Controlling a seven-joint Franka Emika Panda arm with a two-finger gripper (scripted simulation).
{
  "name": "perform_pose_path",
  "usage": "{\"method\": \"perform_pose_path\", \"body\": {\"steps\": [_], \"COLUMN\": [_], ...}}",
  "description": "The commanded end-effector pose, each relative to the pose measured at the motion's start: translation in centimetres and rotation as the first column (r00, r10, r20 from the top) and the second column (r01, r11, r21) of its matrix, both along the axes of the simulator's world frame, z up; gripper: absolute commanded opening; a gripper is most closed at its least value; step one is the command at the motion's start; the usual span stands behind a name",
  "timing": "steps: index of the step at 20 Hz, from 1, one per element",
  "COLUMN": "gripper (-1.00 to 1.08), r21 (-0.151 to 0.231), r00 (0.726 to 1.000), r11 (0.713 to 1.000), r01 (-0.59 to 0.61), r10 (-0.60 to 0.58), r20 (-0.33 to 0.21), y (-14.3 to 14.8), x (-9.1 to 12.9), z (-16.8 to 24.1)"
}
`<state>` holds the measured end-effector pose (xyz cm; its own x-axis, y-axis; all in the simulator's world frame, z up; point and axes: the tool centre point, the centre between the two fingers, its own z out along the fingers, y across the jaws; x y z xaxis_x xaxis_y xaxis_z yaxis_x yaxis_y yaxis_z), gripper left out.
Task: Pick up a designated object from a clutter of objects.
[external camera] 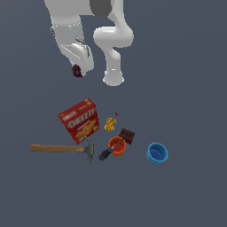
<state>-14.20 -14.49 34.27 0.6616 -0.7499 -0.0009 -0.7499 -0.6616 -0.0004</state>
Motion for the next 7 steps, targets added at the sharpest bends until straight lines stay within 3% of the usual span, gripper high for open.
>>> {"method": "perform_pose_path", "body": {"steps": [1, 7], "gripper": [-1.00, -1.00], "r21": [-0.001, -0.001], "r00": [1.000, 1.000], "r11": [1.000, 1.000], "r01": [-0.001, -0.002], "r10": [0.001, 0.002], "r20": [0.000, 0.000], "y": [-0.93, -1.70], "x": [0.08, 0.21], "z": [0.81, 1.46]}}
